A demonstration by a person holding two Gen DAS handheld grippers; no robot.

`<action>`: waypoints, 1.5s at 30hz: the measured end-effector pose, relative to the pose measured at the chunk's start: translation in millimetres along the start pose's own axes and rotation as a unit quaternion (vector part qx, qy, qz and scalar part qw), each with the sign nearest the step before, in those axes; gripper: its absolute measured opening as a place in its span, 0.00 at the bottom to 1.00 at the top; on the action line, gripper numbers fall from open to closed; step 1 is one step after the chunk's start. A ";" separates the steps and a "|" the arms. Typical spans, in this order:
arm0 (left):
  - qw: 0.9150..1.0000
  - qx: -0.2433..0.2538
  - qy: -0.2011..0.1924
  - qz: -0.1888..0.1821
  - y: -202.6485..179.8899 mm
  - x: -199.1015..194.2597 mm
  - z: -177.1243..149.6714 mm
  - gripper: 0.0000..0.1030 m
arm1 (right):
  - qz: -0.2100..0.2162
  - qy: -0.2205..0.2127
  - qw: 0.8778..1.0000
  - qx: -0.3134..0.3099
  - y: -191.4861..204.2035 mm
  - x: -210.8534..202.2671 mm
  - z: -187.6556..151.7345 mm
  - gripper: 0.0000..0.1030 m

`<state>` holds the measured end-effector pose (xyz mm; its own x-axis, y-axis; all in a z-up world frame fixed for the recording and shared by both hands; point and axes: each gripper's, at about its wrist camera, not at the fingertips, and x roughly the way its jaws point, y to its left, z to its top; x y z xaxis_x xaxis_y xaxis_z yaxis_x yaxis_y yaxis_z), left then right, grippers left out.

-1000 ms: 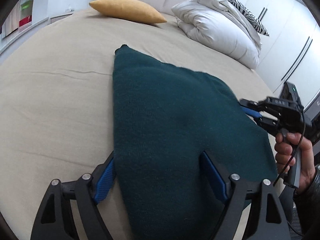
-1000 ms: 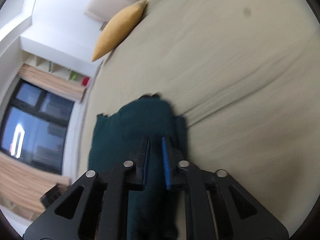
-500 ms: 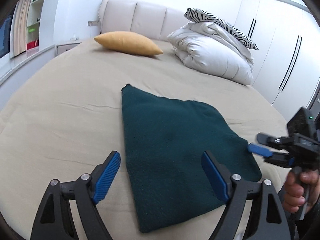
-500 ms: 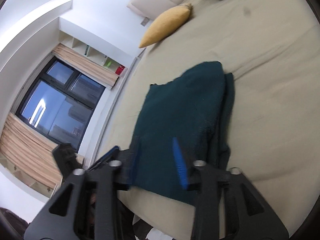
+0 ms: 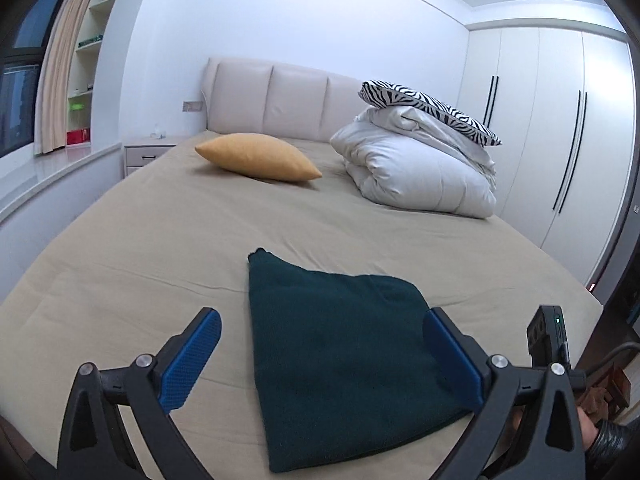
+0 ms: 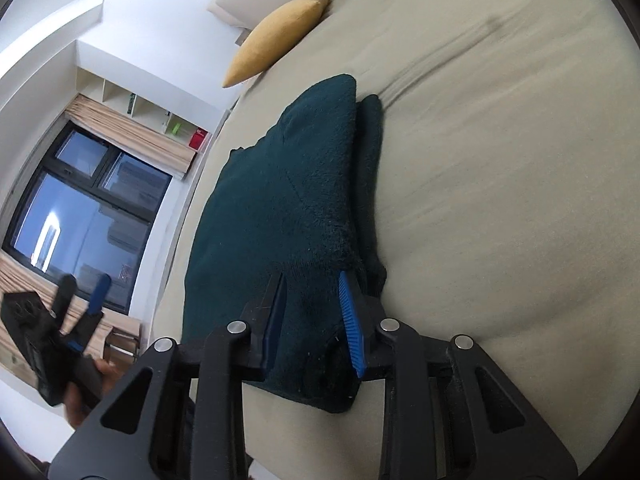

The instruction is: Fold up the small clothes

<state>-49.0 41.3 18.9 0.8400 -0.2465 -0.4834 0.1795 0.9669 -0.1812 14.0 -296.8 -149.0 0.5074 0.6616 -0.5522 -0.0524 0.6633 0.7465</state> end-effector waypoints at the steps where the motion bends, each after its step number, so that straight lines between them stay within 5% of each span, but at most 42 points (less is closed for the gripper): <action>1: 1.000 0.004 -0.006 0.005 -1.9 -3.8 3.4 1.00 | 0.004 -0.001 1.000 0.004 -1.7 -2.4 -0.9 0.25; 7: 0.995 0.026 -0.071 0.070 -13.6 -32.2 21.4 1.00 | -0.040 -0.027 0.998 -0.031 36.1 -51.8 -10.3 0.29; 11: 0.990 0.018 -0.065 0.120 -12.7 -41.9 26.9 1.00 | -0.100 -0.076 0.986 -0.106 80.6 -86.1 -14.0 0.50; 12: 0.989 0.031 -0.051 0.133 -13.9 -39.7 28.5 1.00 | -0.121 -0.097 0.979 -0.133 95.1 -92.7 -14.6 0.54; 14: 0.985 0.047 -0.040 0.159 -14.8 -34.5 27.4 1.00 | -0.148 -0.143 0.961 -0.186 122.6 -112.5 -18.7 0.83; 16: 0.984 0.044 -0.028 0.168 -13.0 -29.9 24.9 1.00 | -0.188 -0.205 0.933 -0.229 153.4 -127.7 -24.2 0.99; 18: 0.986 0.032 -0.007 0.161 -11.3 -24.9 22.3 1.00 | -0.228 -0.258 0.903 -0.257 179.0 -137.7 -29.7 1.00; 20: 0.987 0.023 0.017 0.158 -10.4 -17.3 19.8 1.00 | -0.249 -0.270 0.888 -0.276 196.9 -140.9 -30.9 1.00; 28: 0.987 0.023 0.070 0.142 -12.1 0.2 4.6 1.00 | -0.292 -0.193 0.888 -0.298 228.8 -135.0 -22.8 1.00; 35: 0.984 0.019 0.110 0.140 -5.2 18.5 -11.8 1.00 | -0.303 -0.128 0.924 -0.195 172.2 -104.8 -19.4 1.00; 45: 0.984 0.012 0.127 0.128 -0.3 26.2 -22.4 1.00 | -0.354 -0.098 0.913 -0.176 126.5 -65.8 -27.2 1.00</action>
<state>-38.6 33.1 -13.0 0.7042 -0.0006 -0.7100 -0.0064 1.0000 -0.0072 -49.5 -247.0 -28.3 0.6630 -0.0286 -0.7480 0.0925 0.9948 0.0439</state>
